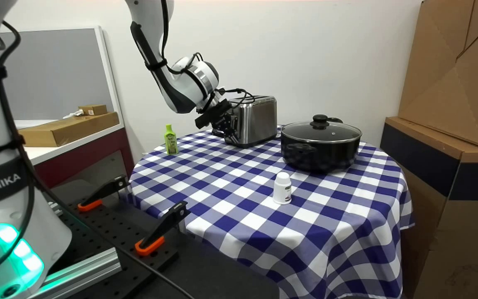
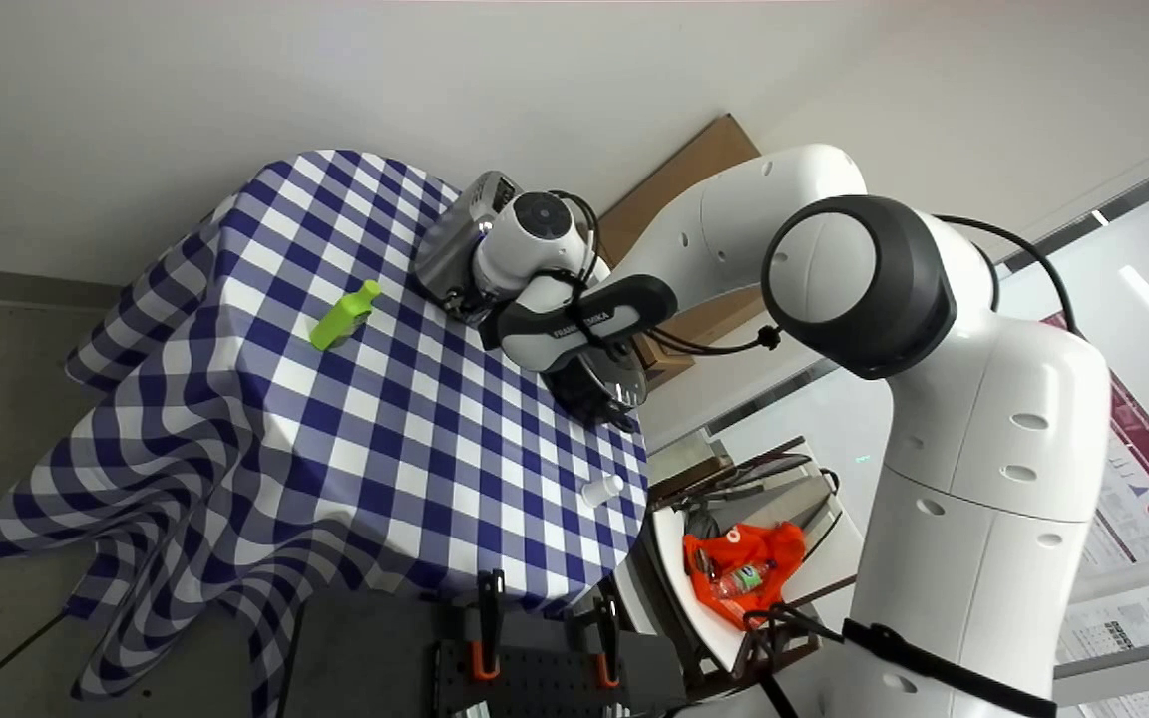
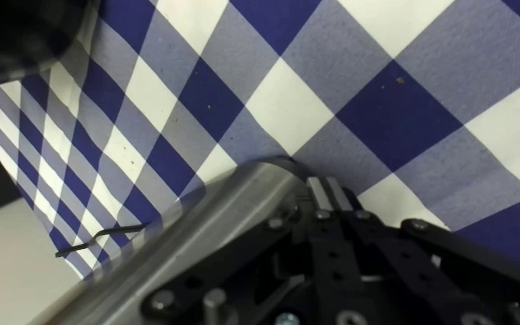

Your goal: Turn off the toaster

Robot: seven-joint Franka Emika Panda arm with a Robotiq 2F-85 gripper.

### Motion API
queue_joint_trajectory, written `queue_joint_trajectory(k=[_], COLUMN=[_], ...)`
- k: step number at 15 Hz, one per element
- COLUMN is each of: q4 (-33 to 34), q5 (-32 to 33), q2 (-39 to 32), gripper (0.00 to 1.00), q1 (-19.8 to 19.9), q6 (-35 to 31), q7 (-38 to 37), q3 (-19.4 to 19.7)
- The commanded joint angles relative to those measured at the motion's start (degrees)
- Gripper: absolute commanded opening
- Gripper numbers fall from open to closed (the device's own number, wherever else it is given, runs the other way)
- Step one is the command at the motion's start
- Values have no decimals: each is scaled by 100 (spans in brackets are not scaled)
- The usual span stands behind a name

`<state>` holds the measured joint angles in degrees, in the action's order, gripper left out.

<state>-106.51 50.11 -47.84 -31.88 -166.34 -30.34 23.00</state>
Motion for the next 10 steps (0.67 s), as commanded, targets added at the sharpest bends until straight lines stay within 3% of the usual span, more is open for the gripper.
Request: queue_joint_trajectory(k=[1,4,6,10], q4=[76,-403,-714,-1175], q5=[175,-246,-753,-2468], q2=[-124,418,801,1455], gripper=[0,0,0,0], q1=[-160,450,1148,2473], q6=[-245,-131,83,941], q7=[-168,725,1462,2956], q3=[180,-623,-1407,-2628])
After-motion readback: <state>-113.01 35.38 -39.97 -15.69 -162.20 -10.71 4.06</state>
